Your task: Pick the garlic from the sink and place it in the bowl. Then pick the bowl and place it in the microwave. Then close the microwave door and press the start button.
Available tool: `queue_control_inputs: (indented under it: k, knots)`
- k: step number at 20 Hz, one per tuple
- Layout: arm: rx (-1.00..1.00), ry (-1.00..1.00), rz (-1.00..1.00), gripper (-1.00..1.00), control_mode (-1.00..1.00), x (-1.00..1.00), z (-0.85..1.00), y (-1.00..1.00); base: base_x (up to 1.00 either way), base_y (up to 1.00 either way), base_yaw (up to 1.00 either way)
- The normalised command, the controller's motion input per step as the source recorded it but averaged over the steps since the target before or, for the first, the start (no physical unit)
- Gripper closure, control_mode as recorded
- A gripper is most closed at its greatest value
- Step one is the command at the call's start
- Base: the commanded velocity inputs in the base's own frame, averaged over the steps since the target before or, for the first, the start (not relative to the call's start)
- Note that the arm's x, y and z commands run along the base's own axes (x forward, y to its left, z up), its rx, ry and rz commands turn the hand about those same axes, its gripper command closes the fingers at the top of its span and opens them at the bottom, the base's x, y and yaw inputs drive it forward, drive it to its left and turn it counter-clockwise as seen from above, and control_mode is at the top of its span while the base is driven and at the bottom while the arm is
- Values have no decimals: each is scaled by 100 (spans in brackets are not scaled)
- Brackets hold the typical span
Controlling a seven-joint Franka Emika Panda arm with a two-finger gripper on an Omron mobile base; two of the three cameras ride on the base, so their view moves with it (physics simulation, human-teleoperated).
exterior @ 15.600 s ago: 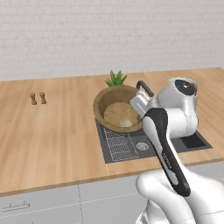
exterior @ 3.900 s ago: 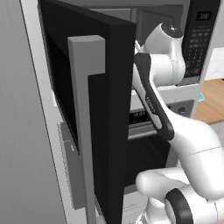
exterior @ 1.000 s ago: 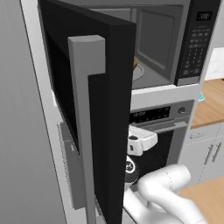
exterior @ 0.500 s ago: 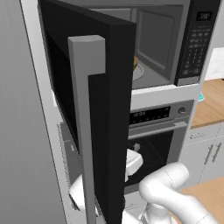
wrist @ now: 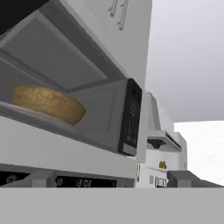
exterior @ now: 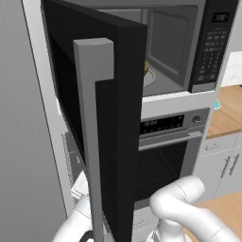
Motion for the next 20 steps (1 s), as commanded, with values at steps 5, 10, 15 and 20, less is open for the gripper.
queue_control_inputs:
  k: [5,10,15,20]
  knots:
    - [0,-16,2,-100,-100,-18,27,80,0,0,0]
    - [0,-17,0,-100,-100,-16,48,36,0,0,0]
    - [3,-26,3,-100,-100,-46,40,1,0,0,0]
    - [4,-31,9,-100,-100,-52,44,-17,0,0,0]
